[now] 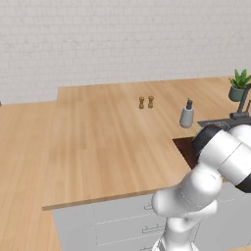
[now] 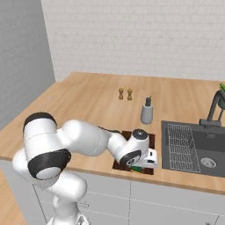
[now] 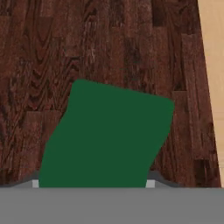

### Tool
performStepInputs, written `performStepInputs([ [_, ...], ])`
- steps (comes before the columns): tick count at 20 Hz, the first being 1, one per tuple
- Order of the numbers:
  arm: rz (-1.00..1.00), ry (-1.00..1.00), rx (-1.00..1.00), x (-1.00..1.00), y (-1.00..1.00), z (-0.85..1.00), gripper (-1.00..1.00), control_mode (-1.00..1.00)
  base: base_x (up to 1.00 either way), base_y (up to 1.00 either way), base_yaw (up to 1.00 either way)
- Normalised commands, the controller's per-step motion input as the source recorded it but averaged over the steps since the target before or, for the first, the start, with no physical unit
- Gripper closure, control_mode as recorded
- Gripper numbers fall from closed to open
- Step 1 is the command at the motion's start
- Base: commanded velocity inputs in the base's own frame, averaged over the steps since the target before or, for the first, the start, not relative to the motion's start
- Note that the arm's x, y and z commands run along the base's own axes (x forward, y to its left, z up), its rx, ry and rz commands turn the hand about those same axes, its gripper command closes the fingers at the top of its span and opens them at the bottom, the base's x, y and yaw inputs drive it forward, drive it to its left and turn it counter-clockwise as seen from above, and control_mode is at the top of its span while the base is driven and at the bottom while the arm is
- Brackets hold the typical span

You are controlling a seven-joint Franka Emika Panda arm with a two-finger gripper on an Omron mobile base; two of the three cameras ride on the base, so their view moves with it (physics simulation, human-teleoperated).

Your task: Pick up the sponge from the counter and clean the cutting board by briefly scrubbing or pressing down on the cutting board. Once finished, release the sponge.

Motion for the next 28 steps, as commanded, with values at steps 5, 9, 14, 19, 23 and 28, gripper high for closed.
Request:
performStepInputs([
  [5,0.00,-0.01,0.00,-0.30,-0.10,0.43,1.00,-1.00,0.00,0.00,0.00],
  [9,0.00,0.00,0.00,0.25,-0.15,1.00,1.00,-1.00,0.00,0.00,0.00],
  [14,0.01,0.01,0.03,0.66,-0.35,0.50,1.00,-1.00,0.00,0.00,0.00],
  [19,0.04,0.00,0.05,0.84,-0.22,0.09,1.00,-1.00,0.00,0.00,0.00],
  [23,0.04,0.00,0.00,0.90,-0.06,-0.06,1.00,-1.00,0.00,0.00,0.00],
  [28,0.04,0.00,0.00,0.53,-0.10,-0.27,1.00,-1.00,0.00,0.00,0.00],
])
